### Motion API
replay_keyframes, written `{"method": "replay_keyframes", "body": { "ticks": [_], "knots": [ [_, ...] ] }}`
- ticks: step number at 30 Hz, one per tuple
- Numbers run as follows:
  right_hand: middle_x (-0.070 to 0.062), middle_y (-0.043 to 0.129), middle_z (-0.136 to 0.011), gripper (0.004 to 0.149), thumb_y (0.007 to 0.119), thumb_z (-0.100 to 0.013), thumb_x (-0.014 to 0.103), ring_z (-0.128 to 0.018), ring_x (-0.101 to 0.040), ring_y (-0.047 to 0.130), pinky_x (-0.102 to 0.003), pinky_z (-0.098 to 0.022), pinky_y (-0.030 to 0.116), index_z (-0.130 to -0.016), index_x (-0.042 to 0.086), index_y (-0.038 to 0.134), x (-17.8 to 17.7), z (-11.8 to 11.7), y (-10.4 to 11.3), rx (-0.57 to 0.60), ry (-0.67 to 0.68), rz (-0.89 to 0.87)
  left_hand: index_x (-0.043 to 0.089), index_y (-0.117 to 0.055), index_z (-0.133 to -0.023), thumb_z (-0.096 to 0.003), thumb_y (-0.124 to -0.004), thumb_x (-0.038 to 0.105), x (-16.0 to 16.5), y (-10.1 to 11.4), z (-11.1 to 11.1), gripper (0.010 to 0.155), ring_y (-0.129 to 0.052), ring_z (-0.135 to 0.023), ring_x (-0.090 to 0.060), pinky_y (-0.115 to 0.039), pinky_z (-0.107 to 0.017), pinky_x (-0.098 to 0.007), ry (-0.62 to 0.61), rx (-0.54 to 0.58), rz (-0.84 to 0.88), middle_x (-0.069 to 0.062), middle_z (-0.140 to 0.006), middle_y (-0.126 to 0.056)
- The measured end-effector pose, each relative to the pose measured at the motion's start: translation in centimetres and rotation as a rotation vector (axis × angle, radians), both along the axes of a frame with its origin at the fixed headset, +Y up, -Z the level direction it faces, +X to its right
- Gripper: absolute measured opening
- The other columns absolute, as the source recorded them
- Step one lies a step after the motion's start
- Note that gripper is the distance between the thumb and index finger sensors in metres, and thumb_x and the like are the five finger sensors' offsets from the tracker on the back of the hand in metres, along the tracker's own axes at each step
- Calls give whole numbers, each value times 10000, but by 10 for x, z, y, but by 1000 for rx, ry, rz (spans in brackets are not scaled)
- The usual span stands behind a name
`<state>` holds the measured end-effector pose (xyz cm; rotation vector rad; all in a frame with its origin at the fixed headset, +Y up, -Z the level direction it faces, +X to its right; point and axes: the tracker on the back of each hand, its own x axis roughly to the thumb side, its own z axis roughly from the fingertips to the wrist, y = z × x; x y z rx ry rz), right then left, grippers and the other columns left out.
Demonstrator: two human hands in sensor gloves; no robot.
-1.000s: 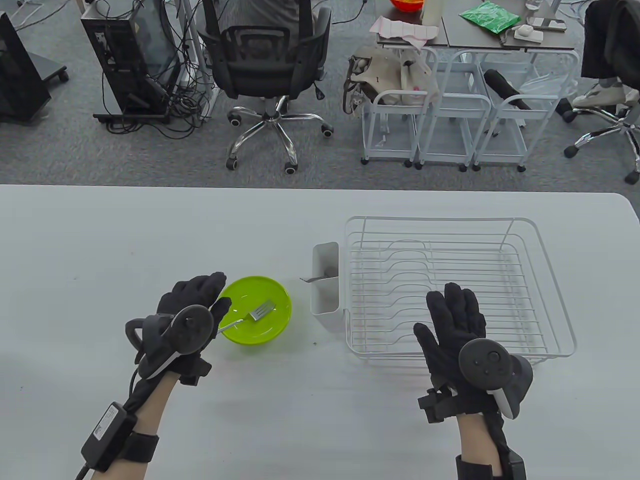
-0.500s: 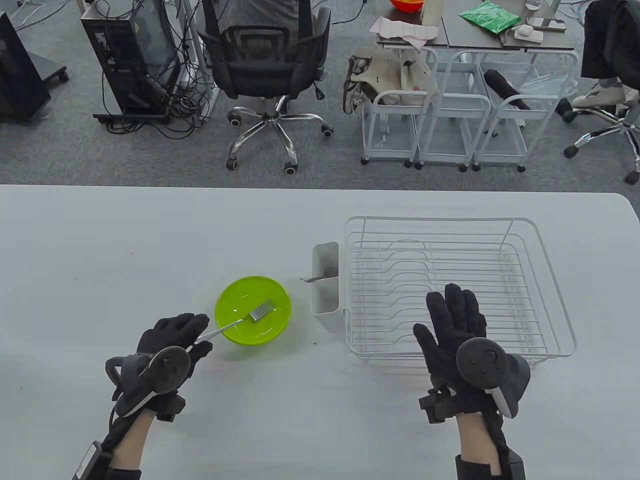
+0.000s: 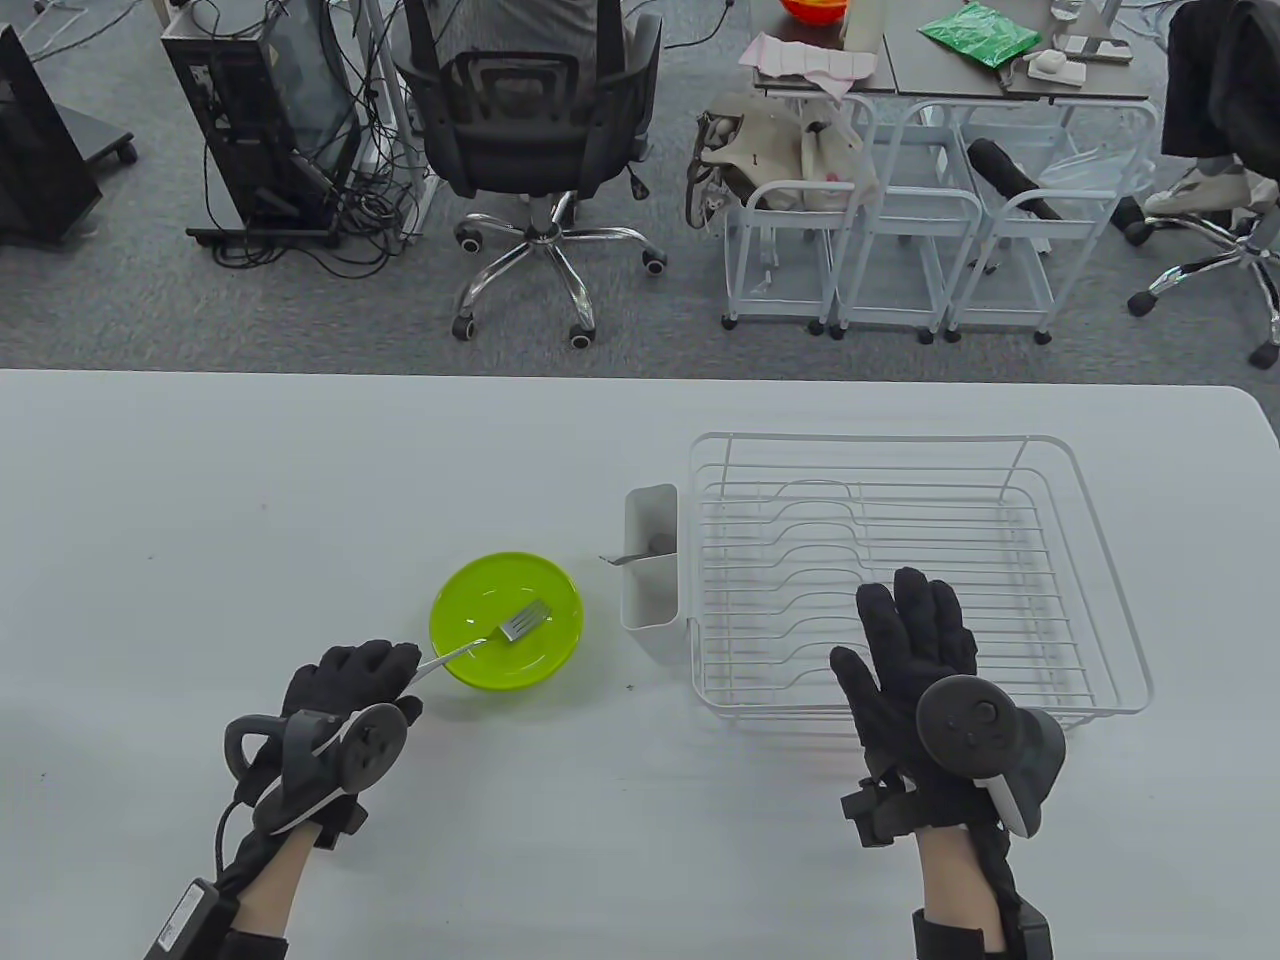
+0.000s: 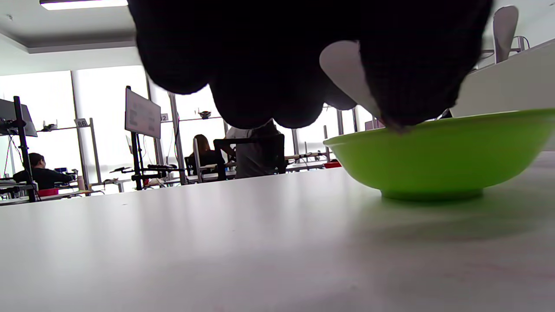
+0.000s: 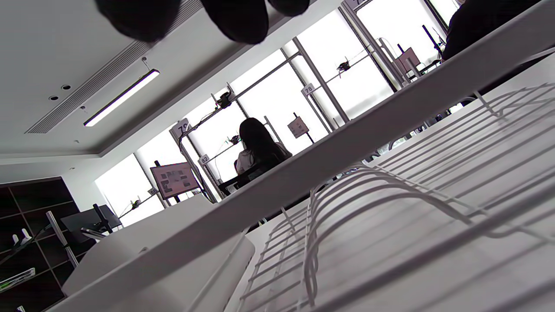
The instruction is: Insert the steel spoon and steel fork into the cutlery bin
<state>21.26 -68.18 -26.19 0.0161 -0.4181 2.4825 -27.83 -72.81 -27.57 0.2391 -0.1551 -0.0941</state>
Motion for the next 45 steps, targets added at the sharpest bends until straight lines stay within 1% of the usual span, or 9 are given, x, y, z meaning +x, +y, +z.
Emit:
{"method": "replay_keyframes", "body": {
  "ticks": [6, 12, 14, 25, 27, 31, 39, 42, 45],
  "knots": [
    [-130, 380, -1187, 689, 664, -502, 496, -1103, -423, 265, -634, -721, 312, -1109, 180, 575, -1, -2, -3, -21, 11, -6, 376, -890, -878, -430, -816, 527, 2, -2, -1, 478, -1032, -721, -149, -903, -505, -326, 8, 35, -17, 130, -834, -1035],
    [-131, 381, -1187, 693, 666, -500, 501, -1104, -424, 264, -635, -721, 311, -1109, 184, 574, -2, -2, -2, -23, 17, 4, 337, -964, -792, -448, -794, 510, 0, 5, 1, 421, -1066, -567, -133, -919, -421, -286, 5, 70, 66, 124, -679, -1091],
    [-130, 381, -1187, 694, 667, -500, 500, -1104, -423, 264, -635, -721, 311, -1109, 182, 573, -1, -2, -2, -21, 15, 6, 329, -970, -782, -446, -796, 496, -1, 8, 3, 414, -1068, -530, -125, -922, -404, -276, 3, 112, 95, 125, -647, -1094],
    [-128, 373, -1190, 697, 666, -500, 505, -1106, -422, 261, -635, -723, 311, -1111, 185, 569, -2, 1, 2, -1, 24, -8, 301, -966, -781, -455, -787, 482, -14, 28, 13, 413, -1060, -504, -138, -922, -391, -273, 51, 168, 311, 108, -620, -1085],
    [-128, 373, -1190, 696, 666, -500, 505, -1106, -423, 260, -635, -723, 311, -1111, 186, 569, 0, 1, 2, 0, 22, -14, 283, -970, -781, -464, -776, 464, -15, 39, 15, 414, -1059, -504, -137, -923, -393, -281, 55, 169, 383, 94, -618, -1082],
    [-131, 374, -1189, 696, 665, -500, 505, -1106, -423, 262, -636, -722, 311, -1111, 186, 568, 1, 0, 1, -7, 22, -30, 274, -949, -806, -483, -747, 443, -12, 71, 22, 417, -1041, -522, -146, -909, -409, -290, 40, 238, 501, 80, -640, -1062],
    [-130, 377, -1189, 694, 664, -501, 503, -1105, -423, 263, -636, -722, 313, -1111, 185, 569, 1, 0, 1, -9, 20, -23, 269, -912, -835, -506, -695, 422, 14, 147, 11, 422, -1016, -550, -148, -893, -435, -297, -63, 332, 474, 79, -664, -1026],
    [-132, 377, -1189, 694, 664, -501, 502, -1106, -423, 262, -636, -721, 315, -1111, 185, 570, 2, 0, 0, -14, 19, -24, 276, -898, -845, -512, -680, 420, 31, 169, 2, 424, -1009, -565, -147, -888, -447, -299, -117, 321, 439, 82, -676, -1016],
    [-134, 378, -1188, 694, 664, -501, 502, -1105, -423, 264, -637, -721, 314, -1111, 185, 570, 3, 0, 1, -14, 18, -30, 290, -887, -857, -518, -663, 417, 49, 181, -12, 426, -1000, -588, -146, -882, -466, -302, -160, 284, 401, 88, -696, -1006]
  ]
}}
